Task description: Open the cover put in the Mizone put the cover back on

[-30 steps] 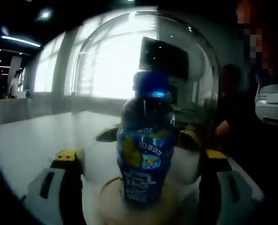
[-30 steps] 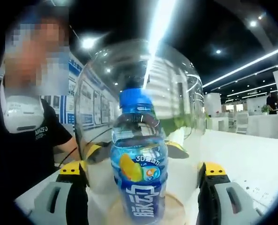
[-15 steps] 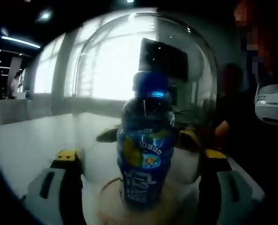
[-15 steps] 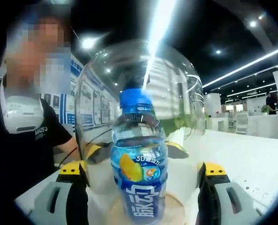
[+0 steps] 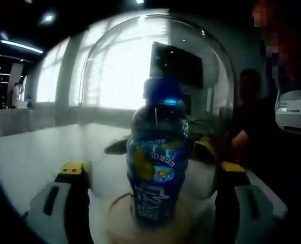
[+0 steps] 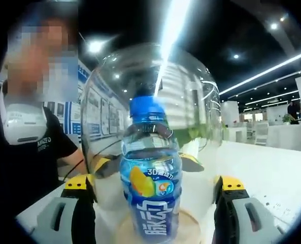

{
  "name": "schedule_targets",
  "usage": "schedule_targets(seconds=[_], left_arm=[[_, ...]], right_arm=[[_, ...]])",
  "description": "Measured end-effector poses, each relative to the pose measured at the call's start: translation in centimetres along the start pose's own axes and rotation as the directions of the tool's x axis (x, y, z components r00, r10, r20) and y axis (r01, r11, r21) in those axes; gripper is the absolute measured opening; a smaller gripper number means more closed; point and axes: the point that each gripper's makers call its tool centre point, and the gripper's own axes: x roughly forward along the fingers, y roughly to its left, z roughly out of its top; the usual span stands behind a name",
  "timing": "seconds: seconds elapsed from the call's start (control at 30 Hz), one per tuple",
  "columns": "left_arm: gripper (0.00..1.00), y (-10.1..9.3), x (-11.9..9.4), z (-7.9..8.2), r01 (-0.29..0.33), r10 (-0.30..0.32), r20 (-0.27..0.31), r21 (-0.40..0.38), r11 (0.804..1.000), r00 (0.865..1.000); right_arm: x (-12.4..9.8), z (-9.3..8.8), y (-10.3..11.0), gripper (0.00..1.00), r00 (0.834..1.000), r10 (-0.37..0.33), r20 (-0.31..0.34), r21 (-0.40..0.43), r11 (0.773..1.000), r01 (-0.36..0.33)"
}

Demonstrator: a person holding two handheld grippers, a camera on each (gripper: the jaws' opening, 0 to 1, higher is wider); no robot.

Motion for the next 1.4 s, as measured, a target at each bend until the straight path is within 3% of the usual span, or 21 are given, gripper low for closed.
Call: schedule_targets(seconds=[0.53,0.8,1.23,1.4], left_arm=[[0.85,0.05,-0.31,-0.30,-0.017,0.018,-0.030,0.017,1.000,0.999],[0.83,0.03,-0.63,-0.88,-0.033,0.040,-0.094,0.079,0.996,0.995],[0.83,-0.06,-0.64,-0.90,-0.038,0.046,-0.097,0.080,0.996,0.994],[0.83,-0.10,-0.68,-0.75,-0.037,0.042,-0.091,0.055,0.998,0.995]], right_arm=[[-0.08,0.00,0.02,0.90,1.000,-0.011,-0.006,-0.003,1.000,0.011],[-0.38,0.29,0.20,0.88,0.997,-0.047,-0.057,-0.049,0.998,0.044],[-0.45,0.20,0.20,0.87,0.997,-0.055,-0.057,-0.052,0.997,0.052],[-0.75,0.10,0.36,0.85,0.995,-0.088,-0.043,-0.039,0.996,0.086]])
